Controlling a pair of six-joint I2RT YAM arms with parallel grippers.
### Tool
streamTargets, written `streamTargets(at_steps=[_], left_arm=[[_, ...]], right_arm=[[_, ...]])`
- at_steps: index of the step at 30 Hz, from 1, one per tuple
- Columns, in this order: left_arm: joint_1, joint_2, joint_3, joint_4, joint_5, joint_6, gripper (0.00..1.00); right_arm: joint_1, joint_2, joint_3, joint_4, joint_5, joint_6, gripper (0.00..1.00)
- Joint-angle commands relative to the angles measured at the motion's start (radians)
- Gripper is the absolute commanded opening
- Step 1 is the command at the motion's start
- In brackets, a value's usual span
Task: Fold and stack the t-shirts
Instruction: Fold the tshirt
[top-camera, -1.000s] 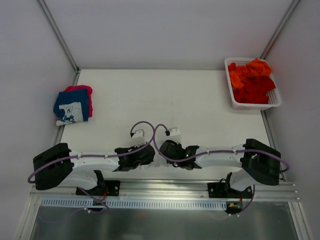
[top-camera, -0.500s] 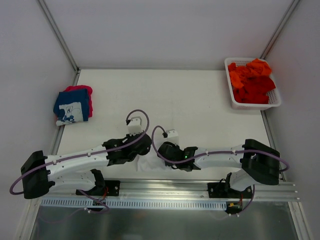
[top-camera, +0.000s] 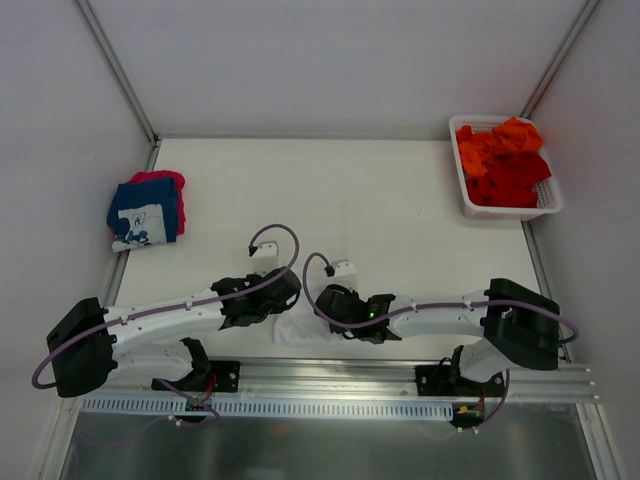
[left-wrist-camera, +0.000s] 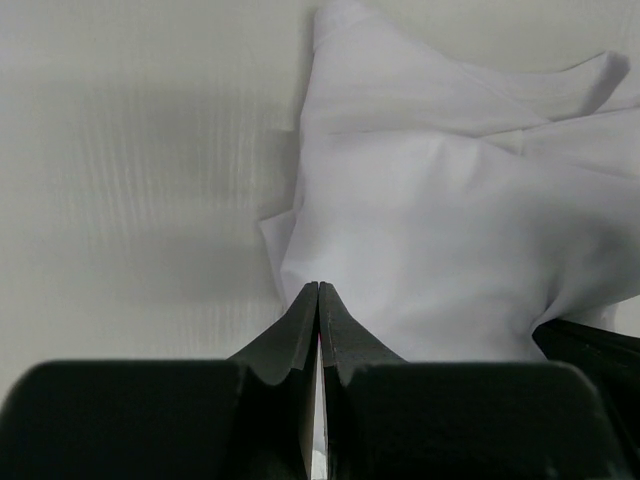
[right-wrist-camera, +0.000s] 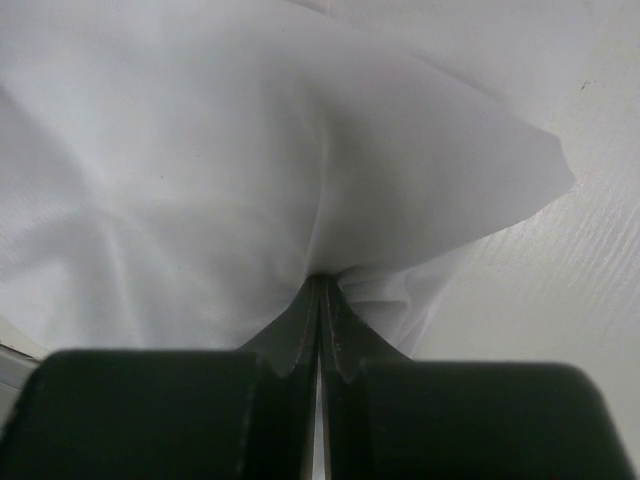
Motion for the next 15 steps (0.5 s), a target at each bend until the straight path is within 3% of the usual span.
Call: streamTargets(at_steps=[1,15], left_arm=[[0.001,0.015,-0.026,-0.027,0.037,-0.035,0.0],[-0.001,0.058,-0.085,-0.023,0.058,-0.113,0.0]], right_arm=[[0.01,-0.008,-0.012,-0.075,-0.028,0.012,0.0],[0.017,-0.011,-0.026,-0.067,-0.026,0.027,0.0]])
